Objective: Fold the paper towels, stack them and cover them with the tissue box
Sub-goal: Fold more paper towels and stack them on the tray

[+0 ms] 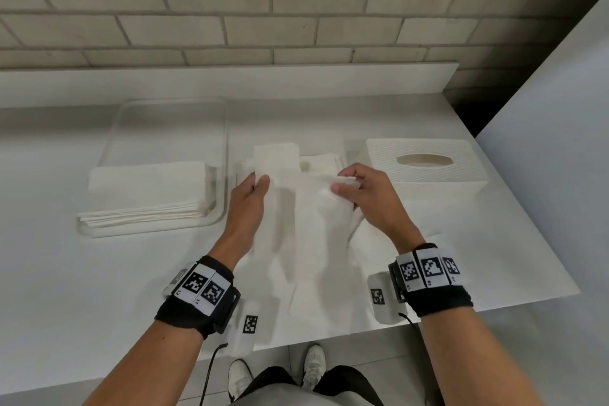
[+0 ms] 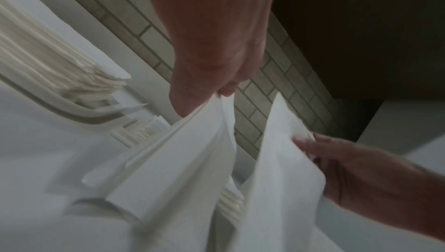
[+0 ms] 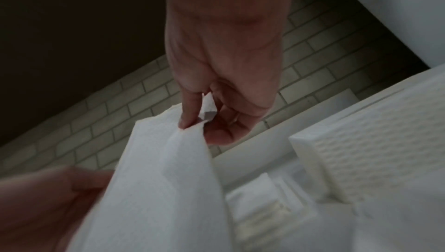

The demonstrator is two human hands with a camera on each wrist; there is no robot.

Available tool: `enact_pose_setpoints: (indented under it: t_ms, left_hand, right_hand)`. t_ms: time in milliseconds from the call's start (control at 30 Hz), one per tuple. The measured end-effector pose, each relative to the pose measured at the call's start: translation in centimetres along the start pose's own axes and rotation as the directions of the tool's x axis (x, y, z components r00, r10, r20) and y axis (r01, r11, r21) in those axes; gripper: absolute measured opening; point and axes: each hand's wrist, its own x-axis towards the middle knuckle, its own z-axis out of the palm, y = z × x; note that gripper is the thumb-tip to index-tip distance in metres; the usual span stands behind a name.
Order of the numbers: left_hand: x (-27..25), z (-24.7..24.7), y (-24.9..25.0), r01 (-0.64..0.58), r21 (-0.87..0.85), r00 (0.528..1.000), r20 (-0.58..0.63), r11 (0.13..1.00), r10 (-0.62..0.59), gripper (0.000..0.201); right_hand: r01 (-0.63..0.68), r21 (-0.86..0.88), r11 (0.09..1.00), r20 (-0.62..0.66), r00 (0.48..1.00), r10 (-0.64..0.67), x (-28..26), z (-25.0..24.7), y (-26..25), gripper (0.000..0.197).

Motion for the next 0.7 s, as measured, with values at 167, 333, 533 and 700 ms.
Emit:
enact_pose_setpoints:
  t_ms: [167,333,533,700]
  left_hand:
    - [-0.8,1.6,1.3,0.117,-0.145,0.966,0.246,0.983,-0.079,0.029]
    - [-1.3,1.2,1.3,0.125,-0.036,0.959,0.259,0.992,-0.111,0.027]
    - [-0.3,-1.0,0.6,0.048,0.020,0.998,0.031,0.999,-0.049,0.014]
    - [0.7,-2.5,-0.6,0.136,-0.028,0.990,0.048,0.990,-0.134,0.066]
  right_hand:
    - [0.006,0.129,0.992,-0.080,0.997,0.004,1.9,0.8,-2.2,0.012]
    - [-0.095,-0.011,0.995,-0.166,0.982,0.092,2.8,2.5,-0.3,0.010]
    - [-0.240,-0.686,0.687,0.015,0.939,0.343,1.3,2.1,5.7,0.055]
    - [-0.196,-0.811,0.551,0.036,0.924,0.381,0.6,2.6,6.6,0.040]
